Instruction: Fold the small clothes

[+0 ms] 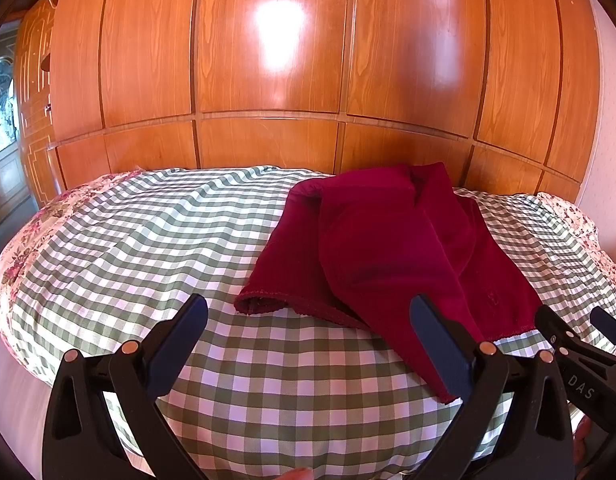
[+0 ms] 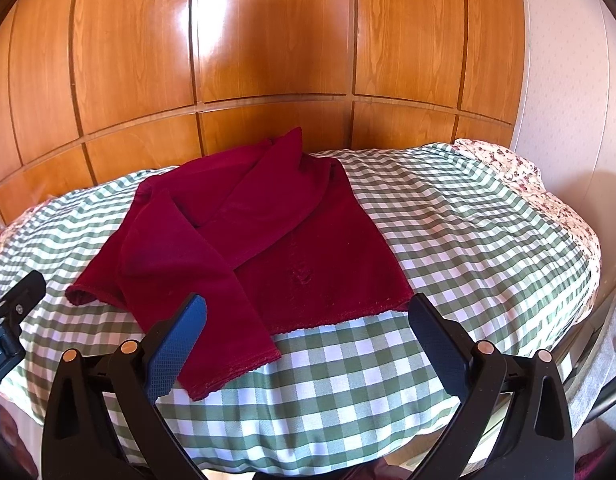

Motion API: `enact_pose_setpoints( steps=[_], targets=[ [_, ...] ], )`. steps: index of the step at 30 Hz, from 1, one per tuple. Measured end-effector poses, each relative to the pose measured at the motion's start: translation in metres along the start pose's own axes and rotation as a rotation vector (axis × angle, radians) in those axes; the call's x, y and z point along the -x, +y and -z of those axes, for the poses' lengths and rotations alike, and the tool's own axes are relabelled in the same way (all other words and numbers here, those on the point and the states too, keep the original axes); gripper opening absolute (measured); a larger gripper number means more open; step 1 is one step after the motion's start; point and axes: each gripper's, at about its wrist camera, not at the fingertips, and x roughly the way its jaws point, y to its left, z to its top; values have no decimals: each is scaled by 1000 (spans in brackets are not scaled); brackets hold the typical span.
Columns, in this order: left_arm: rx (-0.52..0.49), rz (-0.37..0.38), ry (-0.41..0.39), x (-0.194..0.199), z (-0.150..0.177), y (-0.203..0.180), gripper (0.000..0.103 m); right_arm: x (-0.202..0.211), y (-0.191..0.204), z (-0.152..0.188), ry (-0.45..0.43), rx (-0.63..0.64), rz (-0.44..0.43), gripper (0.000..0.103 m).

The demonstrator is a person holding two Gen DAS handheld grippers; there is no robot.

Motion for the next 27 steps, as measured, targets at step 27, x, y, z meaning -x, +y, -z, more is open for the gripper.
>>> enact_pose_setpoints(
  steps=[27],
  targets=[
    [-520, 322, 241, -74, 58, -108, 81, -64, -76, -4, 216, -247, -77, 97]
  ],
)
